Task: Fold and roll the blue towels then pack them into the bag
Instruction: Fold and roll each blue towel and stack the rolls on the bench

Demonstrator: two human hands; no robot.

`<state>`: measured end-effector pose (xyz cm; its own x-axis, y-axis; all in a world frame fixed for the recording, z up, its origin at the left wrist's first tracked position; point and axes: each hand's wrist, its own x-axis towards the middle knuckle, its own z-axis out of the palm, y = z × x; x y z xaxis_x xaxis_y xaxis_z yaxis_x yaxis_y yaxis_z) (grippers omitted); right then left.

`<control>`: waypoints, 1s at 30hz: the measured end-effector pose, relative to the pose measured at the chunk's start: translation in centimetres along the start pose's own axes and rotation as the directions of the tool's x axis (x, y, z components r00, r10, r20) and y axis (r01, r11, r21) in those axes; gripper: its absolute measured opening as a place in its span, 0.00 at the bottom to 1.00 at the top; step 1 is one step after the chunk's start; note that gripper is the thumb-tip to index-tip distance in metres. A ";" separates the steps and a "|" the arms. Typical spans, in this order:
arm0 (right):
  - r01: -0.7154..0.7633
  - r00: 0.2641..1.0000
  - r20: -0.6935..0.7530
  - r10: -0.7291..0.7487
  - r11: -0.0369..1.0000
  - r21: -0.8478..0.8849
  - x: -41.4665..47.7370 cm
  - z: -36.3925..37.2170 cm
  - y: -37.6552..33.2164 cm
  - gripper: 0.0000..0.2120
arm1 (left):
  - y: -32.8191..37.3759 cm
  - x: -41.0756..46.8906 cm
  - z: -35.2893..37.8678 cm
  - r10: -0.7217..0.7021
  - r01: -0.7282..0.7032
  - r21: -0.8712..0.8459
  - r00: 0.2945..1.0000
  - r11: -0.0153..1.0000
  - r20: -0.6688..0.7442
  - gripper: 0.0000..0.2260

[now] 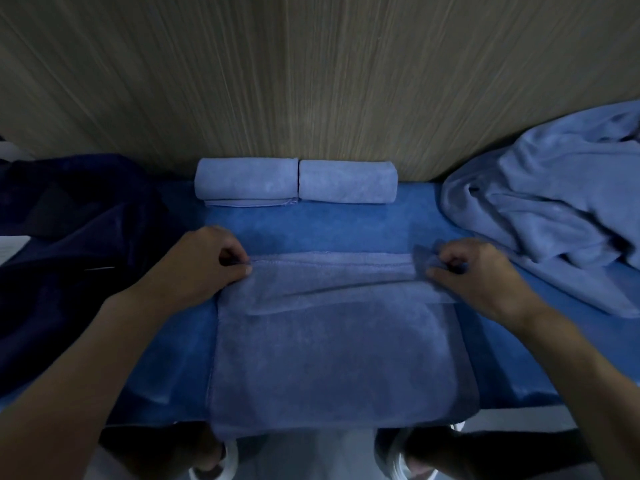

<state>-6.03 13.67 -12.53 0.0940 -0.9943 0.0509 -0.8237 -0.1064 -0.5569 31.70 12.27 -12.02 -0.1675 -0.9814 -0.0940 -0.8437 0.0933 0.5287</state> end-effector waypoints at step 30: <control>-0.099 0.976 -0.084 0.201 0.754 0.649 -4.6 -4.9 -3.8 0.07 | 5.5 -5.2 -6.7 0.086 -0.108 -0.103 0.976 0.989 -0.198 0.09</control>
<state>-6.08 18.62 -6.64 -0.1207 -0.9927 0.0075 -0.2674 0.0252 -0.9632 31.36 16.76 -2.98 -0.1346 -0.9835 0.1208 -0.7636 0.1806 0.6199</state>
